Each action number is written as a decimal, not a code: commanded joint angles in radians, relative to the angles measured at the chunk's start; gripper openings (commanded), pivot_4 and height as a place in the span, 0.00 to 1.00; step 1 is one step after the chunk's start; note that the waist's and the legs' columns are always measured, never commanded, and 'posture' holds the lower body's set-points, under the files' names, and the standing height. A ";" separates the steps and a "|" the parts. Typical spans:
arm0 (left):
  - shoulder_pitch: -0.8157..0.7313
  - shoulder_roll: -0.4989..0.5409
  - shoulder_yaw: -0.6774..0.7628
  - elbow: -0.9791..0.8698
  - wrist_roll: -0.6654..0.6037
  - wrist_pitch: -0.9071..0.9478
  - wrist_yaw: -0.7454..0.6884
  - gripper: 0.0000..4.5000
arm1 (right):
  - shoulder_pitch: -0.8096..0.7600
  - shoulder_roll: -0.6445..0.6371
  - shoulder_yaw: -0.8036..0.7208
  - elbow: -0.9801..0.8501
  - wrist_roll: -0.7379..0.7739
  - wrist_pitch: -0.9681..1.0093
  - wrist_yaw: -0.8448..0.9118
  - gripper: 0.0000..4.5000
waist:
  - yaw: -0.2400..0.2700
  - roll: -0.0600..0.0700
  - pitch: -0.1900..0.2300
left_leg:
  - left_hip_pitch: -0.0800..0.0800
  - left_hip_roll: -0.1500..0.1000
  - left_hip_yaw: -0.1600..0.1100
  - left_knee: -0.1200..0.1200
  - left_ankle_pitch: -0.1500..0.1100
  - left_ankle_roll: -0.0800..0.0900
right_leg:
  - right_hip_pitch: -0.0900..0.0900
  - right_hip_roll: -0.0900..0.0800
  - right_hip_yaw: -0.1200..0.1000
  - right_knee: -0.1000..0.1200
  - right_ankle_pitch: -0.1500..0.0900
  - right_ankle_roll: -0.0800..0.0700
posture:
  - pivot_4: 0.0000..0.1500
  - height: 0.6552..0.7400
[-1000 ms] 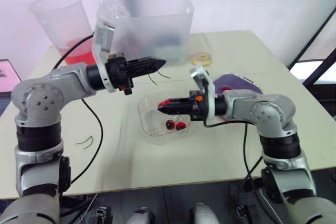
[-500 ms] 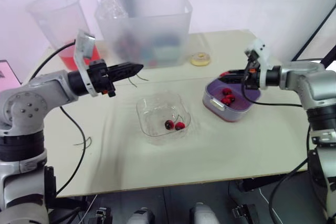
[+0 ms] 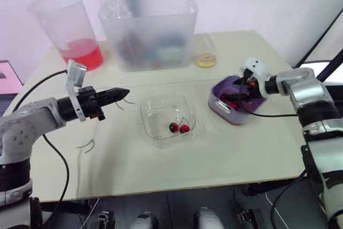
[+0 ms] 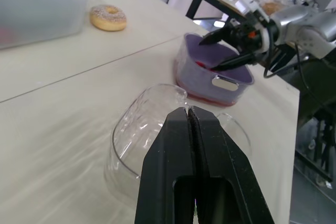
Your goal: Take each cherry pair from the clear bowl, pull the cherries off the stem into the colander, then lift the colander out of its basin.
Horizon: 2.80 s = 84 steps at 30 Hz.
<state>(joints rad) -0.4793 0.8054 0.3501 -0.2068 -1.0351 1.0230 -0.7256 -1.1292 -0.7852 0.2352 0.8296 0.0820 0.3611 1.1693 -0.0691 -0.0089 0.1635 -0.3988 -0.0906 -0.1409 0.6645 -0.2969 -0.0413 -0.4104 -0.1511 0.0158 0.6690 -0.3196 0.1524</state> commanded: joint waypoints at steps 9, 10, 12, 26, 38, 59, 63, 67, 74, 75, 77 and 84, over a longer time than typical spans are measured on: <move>0.099 0.063 0.056 0.220 -0.027 0.245 0.076 0.00 | -0.043 -0.016 -0.139 -0.200 0.075 0.083 0.074 0.98 | -0.002 0.001 0.000 | 0.000 0.000 0.000 0.000 0.000 0.000 | 0.000 0.000 0.000 0.000 0.000 0.000 | 1.00 1.00; 0.118 0.070 0.036 0.219 0.008 0.207 0.048 0.00 | -0.029 -0.017 -0.140 -0.231 0.082 0.098 0.088 0.98 | -0.002 0.001 0.000 | 0.000 0.000 0.000 0.000 0.000 0.000 | 0.000 0.000 0.000 0.000 0.000 0.000 | 1.00 1.00; 0.139 0.083 0.010 0.241 0.043 0.198 0.023 0.00 | -0.007 -0.020 -0.145 -0.281 0.093 0.125 0.099 0.98 | -0.001 0.001 0.000 | 0.000 0.000 0.000 -0.001 0.000 0.000 | 0.000 0.000 0.000 0.000 0.000 0.000 | 1.00 1.00; 0.097 0.172 -0.035 0.445 0.267 0.155 -0.002 0.72 | 0.059 -0.016 -0.161 -0.478 0.168 0.261 0.139 1.00 | 0.000 0.001 0.000 | 0.000 0.000 0.000 0.000 0.000 0.000 | -0.001 0.000 0.000 0.001 0.000 0.000 | 1.00 1.00; 0.009 0.115 0.129 0.210 0.190 0.022 0.000 0.99 | -0.031 0.179 0.053 -0.663 0.180 0.343 0.204 1.00 | -0.003 0.001 0.000 | 0.000 0.000 0.000 0.000 0.000 0.000 | -0.002 0.000 0.000 0.002 0.000 0.000 | 1.00 1.00; 0.218 0.088 0.041 -0.209 0.189 -0.163 -0.105 0.99 | -0.181 0.376 0.484 -0.436 -0.210 0.169 0.236 1.00 | -0.004 0.000 0.000 | -0.005 0.001 -0.002 0.001 0.000 0.000 | -0.005 0.000 0.000 0.002 0.000 0.000 | 1.00 1.00; 0.201 0.108 0.031 -0.229 0.216 -0.188 -0.101 0.99 | -0.182 0.417 0.495 -0.381 -0.256 0.155 0.215 1.00 | -0.002 0.000 0.000 | -0.006 0.000 -0.002 0.002 0.000 0.000 | -0.006 0.000 0.000 0.002 0.000 0.000 | 1.00 1.00; 0.211 0.131 0.032 -0.260 0.208 -0.194 -0.136 0.99 | -0.169 0.426 0.511 -0.369 -0.297 0.137 0.228 1.00 | -0.003 0.000 0.000 | -0.006 0.000 -0.002 0.002 0.000 0.000 | -0.006 0.000 -0.001 0.002 0.000 0.000 | 1.00 1.00; 0.290 0.162 0.059 -0.301 0.181 -0.204 -0.213 1.00 | -0.144 0.431 0.509 -0.410 -0.326 0.132 0.257 0.86 | -0.009 0.000 0.000 | -0.006 0.001 -0.002 0.001 0.000 0.000 | -0.008 0.000 0.000 0.003 0.000 0.000 | 1.00 1.00; 0.292 0.163 0.061 -0.300 0.180 -0.206 -0.215 1.00 | -0.140 0.433 0.510 -0.410 -0.331 0.132 0.257 0.86 | -0.009 0.000 0.000 | -0.007 0.001 -0.002 0.001 0.000 0.000 | -0.008 0.000 0.000 0.003 0.000 0.000 | 1.00 1.00; 0.295 0.165 0.064 -0.299 0.179 -0.209 -0.220 1.00 | -0.131 0.436 0.512 -0.408 -0.342 0.129 0.253 0.86 | -0.007 0.000 0.000 | -0.007 0.001 -0.002 0.001 0.000 -0.001 | -0.008 0.000 0.000 0.003 0.000 0.000 | 1.00 1.00; 0.299 0.170 0.059 -0.294 0.188 -0.218 -0.229 1.00 | -0.114 0.448 0.509 -0.411 -0.364 0.134 0.259 0.86 | -0.005 0.000 0.000 | -0.007 0.000 -0.002 0.001 0.000 -0.001 | -0.008 0.000 0.000 0.003 0.000 0.000 | 1.00 1.00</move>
<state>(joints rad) -0.1764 0.9604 0.3780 -0.4835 -0.8410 0.8330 -0.9491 -1.2314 -0.3436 0.7531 0.4514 -0.2699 0.4960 1.4222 -0.0740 -0.0087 0.1631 -0.4057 -0.0902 -0.1427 0.6657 -0.2967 -0.0419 -0.4187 -0.1508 0.0156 0.6719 -0.3195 0.1523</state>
